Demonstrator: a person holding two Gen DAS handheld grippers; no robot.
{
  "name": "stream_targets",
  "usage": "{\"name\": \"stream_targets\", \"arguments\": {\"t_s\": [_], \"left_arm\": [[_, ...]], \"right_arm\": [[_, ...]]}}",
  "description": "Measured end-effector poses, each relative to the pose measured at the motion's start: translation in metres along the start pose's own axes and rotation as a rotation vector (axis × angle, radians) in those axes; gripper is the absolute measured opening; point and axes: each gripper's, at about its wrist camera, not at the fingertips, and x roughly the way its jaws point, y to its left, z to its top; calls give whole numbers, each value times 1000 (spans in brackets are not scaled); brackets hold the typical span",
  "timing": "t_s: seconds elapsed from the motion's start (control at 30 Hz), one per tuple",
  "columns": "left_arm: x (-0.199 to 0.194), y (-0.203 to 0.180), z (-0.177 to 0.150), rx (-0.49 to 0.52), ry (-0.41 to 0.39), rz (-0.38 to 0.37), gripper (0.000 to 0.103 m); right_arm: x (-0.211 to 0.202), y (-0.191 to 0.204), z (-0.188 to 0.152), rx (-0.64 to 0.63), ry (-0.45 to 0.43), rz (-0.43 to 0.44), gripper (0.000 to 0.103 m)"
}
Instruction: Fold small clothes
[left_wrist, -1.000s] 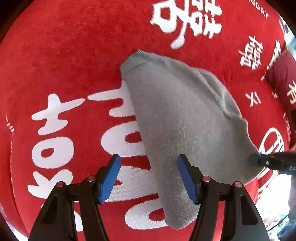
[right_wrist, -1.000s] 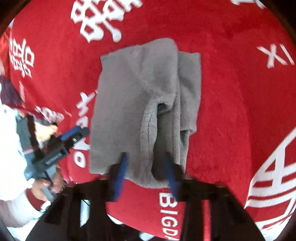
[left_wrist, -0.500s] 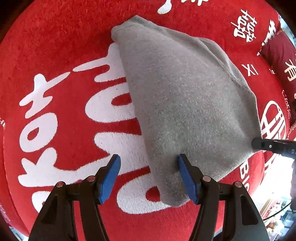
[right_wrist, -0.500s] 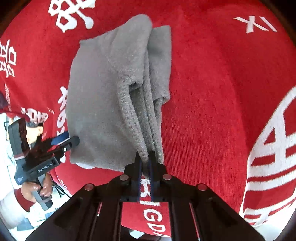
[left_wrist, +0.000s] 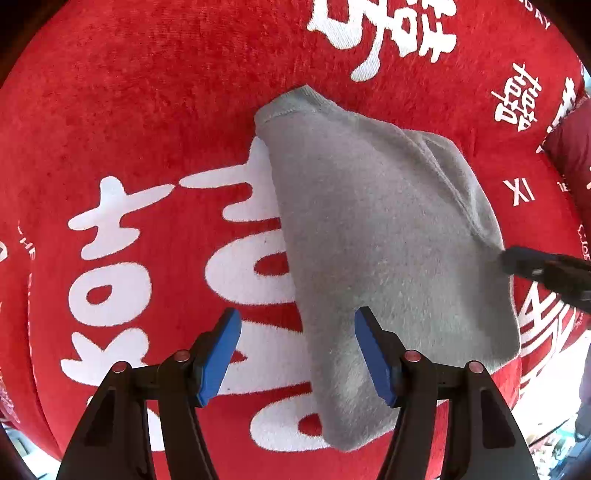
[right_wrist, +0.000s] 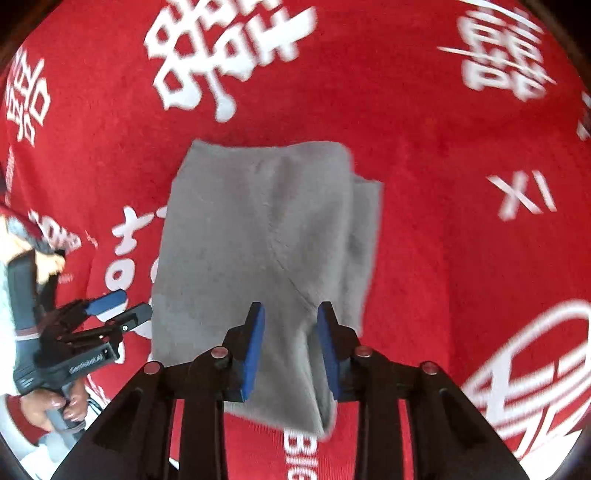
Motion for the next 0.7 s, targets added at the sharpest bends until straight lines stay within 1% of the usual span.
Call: {"name": "stream_targets", "arguments": {"t_s": [0.03,0.1,0.13,0.2,0.23,0.43,0.7], "left_arm": [[2,-1,0,1,5,3,65],[5,-2,-1,0,14,4,65],[6,-2,-3,-3,21,1,65],[9,0,-5,-9,34,-3,65],[11,0,-6,-10,39,-5,65],[12,-1,-7,-3,55,0,65],[14,0,-4,0,67,-10,65]], "right_arm": [[12,-1,2,2,26,-34,32],[20,-11,1,18,51,-87,32],[24,-18,0,33,66,-114,36],[23,-34,-3,106,74,-70,46],[21,-39,-5,124,73,-59,47],[18,-30,-6,29,82,-102,47],[23,-28,0,23,91,-91,47]]}}
